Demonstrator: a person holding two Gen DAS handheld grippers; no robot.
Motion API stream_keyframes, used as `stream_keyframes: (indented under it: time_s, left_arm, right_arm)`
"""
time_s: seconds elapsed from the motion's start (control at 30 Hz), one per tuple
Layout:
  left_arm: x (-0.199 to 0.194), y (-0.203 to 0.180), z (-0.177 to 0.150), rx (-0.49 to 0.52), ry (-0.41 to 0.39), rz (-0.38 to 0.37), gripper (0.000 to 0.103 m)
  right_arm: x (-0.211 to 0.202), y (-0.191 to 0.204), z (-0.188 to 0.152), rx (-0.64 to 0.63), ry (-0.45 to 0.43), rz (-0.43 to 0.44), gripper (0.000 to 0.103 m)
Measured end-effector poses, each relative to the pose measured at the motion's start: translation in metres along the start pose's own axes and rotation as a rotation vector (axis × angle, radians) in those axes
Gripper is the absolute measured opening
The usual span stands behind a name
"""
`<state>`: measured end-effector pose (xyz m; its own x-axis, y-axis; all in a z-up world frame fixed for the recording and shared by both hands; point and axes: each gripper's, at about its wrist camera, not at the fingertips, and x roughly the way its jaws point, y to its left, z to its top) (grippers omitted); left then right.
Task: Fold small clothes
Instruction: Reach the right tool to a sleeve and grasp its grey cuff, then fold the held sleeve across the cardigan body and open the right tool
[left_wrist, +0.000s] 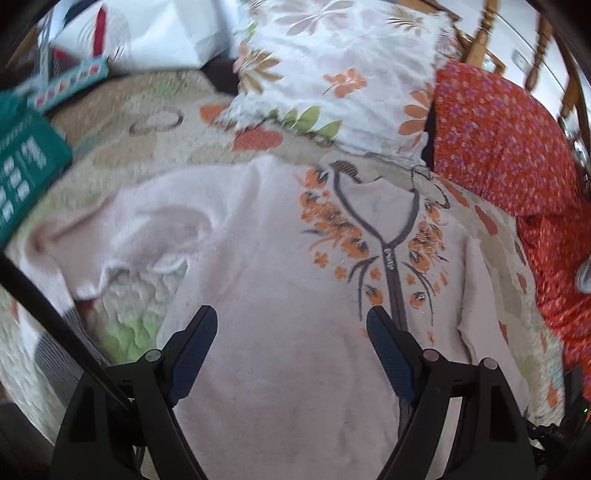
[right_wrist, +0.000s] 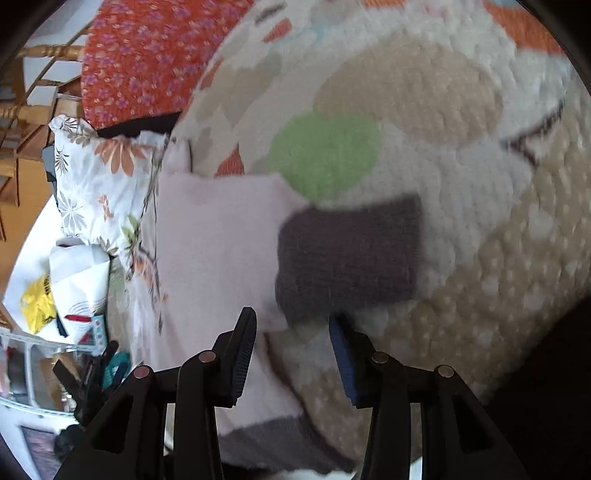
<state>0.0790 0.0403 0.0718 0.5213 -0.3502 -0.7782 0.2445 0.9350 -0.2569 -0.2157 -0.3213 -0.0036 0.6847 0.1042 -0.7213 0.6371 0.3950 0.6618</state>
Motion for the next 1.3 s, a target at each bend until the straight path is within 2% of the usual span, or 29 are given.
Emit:
stream_keyframes:
  time_s: [0.13, 0.2, 0.23, 0.27, 0.3, 0.4, 0.47, 0.6, 0.67, 0.73, 0.83, 0.9, 1.0, 1.1, 1.2, 1.3]
  left_arm:
    - [0.012, 0.014, -0.004, -0.072, 0.069, -0.041, 0.082]
    - [0.014, 0.017, -0.007, -0.085, 0.072, -0.039, 0.082]
    - [0.014, 0.017, -0.008, -0.084, 0.067, -0.032, 0.082]
    - [0.014, 0.016, -0.008, -0.080, 0.064, -0.026, 0.082]
    - [0.014, 0.016, -0.008, -0.076, 0.061, -0.022, 0.082]
    - [0.012, 0.016, -0.006, -0.065, 0.050, -0.005, 0.082]
    - [0.010, 0.018, -0.004, -0.074, 0.041, -0.007, 0.082]
    - [0.002, 0.023, 0.007, -0.091, 0.014, -0.011, 0.082]
    - [-0.003, 0.022, 0.015, -0.084, 0.003, -0.007, 0.082]
    - [-0.009, 0.022, 0.025, -0.074, -0.014, 0.001, 0.082]
    - [-0.018, 0.021, 0.037, -0.044, -0.041, 0.025, 0.082]
    - [-0.021, 0.020, 0.045, -0.005, -0.047, 0.044, 0.082]
    - [-0.024, 0.026, 0.049, 0.020, -0.084, 0.080, 0.082]
    - [-0.023, 0.040, 0.049, -0.005, -0.107, 0.106, 0.082]
    - [-0.016, 0.055, 0.050, -0.031, -0.070, 0.106, 0.082]
    - [-0.018, 0.074, 0.058, -0.067, -0.077, 0.106, 0.082]
  right_arm:
    - [0.002, 0.019, 0.010, -0.094, -0.080, -0.063, 0.045]
    - [0.007, 0.027, 0.016, -0.122, -0.103, -0.072, 0.044]
    - [0.009, 0.030, 0.019, -0.139, -0.114, -0.079, 0.030]
    - [0.011, 0.034, 0.022, -0.155, -0.119, -0.092, 0.011]
    - [0.013, 0.035, 0.023, -0.166, -0.117, -0.102, 0.009]
    - [0.007, 0.036, 0.042, -0.161, -0.142, -0.118, 0.008]
    - [-0.011, 0.029, 0.063, -0.155, -0.196, -0.163, 0.008]
    - [-0.061, 0.011, 0.123, -0.181, -0.381, -0.448, 0.008]
    - [-0.081, 0.003, 0.147, -0.161, -0.437, -0.543, 0.008]
    - [-0.103, -0.006, 0.172, -0.114, -0.468, -0.572, 0.007]
    - [-0.112, 0.008, 0.190, -0.112, -0.488, -0.585, 0.007]
    - [-0.107, 0.027, 0.192, -0.144, -0.479, -0.565, 0.007]
    - [-0.076, 0.077, 0.184, -0.248, -0.402, -0.463, 0.008]
    - [-0.029, 0.129, 0.163, -0.343, -0.294, -0.353, 0.008]
    - [0.027, 0.180, 0.137, -0.401, -0.173, -0.225, 0.008]
    - [0.085, 0.228, 0.104, -0.450, -0.053, -0.105, 0.008]
